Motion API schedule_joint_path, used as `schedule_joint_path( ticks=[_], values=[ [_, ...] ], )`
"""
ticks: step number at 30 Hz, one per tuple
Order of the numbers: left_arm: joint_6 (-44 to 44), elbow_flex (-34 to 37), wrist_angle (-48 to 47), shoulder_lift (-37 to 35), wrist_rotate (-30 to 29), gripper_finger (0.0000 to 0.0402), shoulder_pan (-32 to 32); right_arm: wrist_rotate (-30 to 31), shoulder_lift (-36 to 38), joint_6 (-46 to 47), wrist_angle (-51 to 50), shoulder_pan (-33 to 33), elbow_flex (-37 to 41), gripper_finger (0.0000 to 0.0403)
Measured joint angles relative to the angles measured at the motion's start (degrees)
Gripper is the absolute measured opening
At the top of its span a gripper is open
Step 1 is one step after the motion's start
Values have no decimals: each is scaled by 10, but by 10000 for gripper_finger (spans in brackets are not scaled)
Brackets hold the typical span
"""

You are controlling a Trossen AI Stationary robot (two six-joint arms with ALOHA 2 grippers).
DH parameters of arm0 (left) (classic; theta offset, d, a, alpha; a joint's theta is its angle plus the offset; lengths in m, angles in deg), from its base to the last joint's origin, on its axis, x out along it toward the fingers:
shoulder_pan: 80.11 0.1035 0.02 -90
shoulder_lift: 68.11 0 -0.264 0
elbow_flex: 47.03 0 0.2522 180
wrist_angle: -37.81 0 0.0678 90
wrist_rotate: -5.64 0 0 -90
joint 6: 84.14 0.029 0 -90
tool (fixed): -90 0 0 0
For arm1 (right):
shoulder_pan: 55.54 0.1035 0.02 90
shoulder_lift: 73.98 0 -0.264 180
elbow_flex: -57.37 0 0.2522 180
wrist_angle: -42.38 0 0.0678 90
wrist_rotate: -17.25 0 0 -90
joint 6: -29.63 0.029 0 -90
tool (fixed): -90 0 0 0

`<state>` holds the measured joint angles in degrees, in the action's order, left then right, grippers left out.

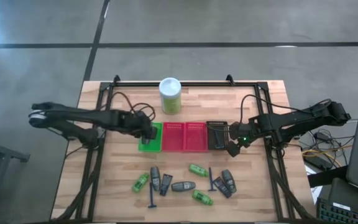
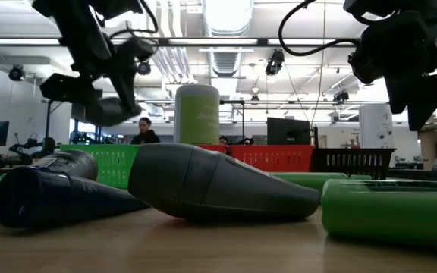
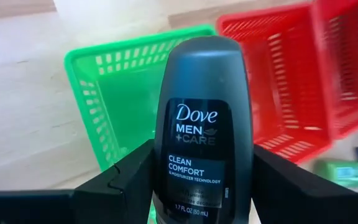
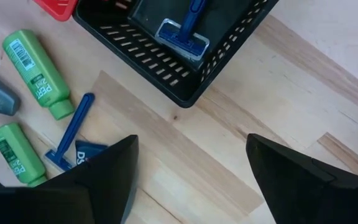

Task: Pick & Place Travel size toiletries
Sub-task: Put the gray deodorant in the green bin

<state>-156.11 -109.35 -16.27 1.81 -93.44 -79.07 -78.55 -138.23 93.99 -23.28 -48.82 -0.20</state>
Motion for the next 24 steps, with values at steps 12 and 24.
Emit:
schedule_joint_path(
  ticks=[12, 24],
  values=[
    [3, 0, 37, 89, 5, 232, 0, 0, 0, -3, -1, 0, 0, 321],
    [16, -3, 37, 88, 4, 253, 0, 0, 0, -16, -1, 0, 0, 348]
  ],
)
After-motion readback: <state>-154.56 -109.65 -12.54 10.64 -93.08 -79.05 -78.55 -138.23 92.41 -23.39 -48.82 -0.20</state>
